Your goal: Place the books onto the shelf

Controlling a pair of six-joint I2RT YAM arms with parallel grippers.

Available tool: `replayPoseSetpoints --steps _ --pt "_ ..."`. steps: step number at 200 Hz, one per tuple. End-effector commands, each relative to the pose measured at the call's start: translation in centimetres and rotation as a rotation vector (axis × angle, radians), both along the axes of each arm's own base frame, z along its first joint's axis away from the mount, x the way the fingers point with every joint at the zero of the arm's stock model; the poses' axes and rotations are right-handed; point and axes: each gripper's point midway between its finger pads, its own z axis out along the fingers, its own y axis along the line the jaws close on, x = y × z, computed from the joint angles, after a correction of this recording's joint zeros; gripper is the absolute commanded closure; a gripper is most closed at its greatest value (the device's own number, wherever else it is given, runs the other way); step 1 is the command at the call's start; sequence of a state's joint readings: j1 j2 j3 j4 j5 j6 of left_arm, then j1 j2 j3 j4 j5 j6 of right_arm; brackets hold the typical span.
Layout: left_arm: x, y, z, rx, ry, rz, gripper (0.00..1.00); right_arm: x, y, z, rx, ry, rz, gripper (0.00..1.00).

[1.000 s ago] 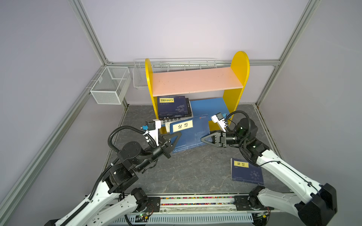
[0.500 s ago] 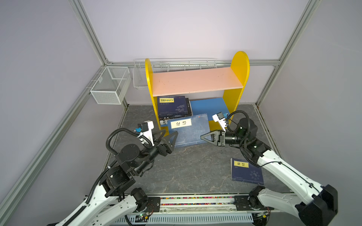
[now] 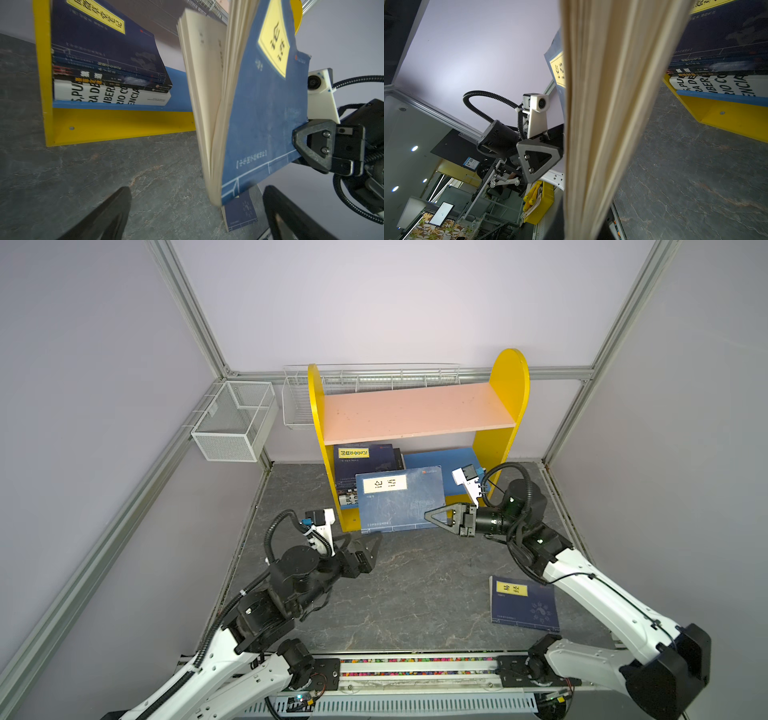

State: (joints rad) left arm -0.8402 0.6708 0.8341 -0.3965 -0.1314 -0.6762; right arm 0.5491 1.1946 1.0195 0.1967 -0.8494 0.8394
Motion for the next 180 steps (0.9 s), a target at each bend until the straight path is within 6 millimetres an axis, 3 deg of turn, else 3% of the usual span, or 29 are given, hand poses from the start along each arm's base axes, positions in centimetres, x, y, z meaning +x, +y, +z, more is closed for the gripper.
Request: replayPoseSetpoints --steps 1,28,93,151,162,180 --pt "-0.3 -1.3 3.3 -0.16 -0.041 -0.083 0.01 -0.4 0.0 2.8 0.08 -0.078 0.032 0.93" --pt "0.3 -2.2 4.3 -0.258 -0.054 -0.14 0.04 -1.0 0.0 3.8 0.117 -0.125 0.063 0.93" --pt "0.0 -2.4 8.0 -0.384 -0.184 -0.201 0.47 -1.2 0.5 4.0 0.129 -0.133 0.126 0.91" --pt "0.9 -2.2 7.4 -0.35 -0.185 -0.158 0.94 -0.1 1.0 2.7 0.119 -0.115 0.124 0.91" --pt "1.0 -2.2 7.3 -0.346 -0.19 -0.152 0.98 0.3 1.0 2.3 0.114 -0.099 0.12 0.89" --pt "1.1 -2.1 7.5 -0.35 -0.198 -0.146 1.0 1.0 0.8 1.9 0.125 -0.08 0.107 0.78"
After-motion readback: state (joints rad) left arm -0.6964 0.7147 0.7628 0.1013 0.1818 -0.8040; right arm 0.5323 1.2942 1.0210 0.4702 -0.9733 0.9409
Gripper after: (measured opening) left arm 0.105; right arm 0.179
